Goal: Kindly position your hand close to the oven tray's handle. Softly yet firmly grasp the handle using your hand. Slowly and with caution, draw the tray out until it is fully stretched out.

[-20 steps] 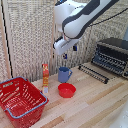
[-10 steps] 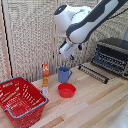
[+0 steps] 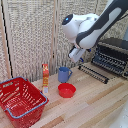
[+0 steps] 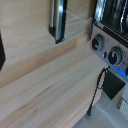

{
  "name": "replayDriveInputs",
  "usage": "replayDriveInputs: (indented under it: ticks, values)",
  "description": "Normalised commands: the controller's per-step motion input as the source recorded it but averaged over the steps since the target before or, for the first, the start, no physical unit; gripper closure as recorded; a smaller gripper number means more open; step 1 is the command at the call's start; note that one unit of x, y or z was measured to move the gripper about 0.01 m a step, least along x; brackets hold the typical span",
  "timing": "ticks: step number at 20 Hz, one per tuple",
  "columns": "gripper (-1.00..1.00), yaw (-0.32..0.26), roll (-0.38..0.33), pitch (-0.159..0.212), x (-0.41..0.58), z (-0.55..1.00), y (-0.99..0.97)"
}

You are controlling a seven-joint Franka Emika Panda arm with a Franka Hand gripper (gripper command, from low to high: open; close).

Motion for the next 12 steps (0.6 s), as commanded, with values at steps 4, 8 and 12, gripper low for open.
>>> replayDriveInputs:
  ticks: [4, 8, 12]
  values:
    - [-1.00, 0.089, -0.156, -0.090, 0.084, -0.07, -0.66]
    - [-1.00, 0.075, -0.143, -0.077, 0.164, -0.07, -0.72]
    - [-1.00, 0.079, -0.129, -0.066, 0.197, -0.09, -0.74]
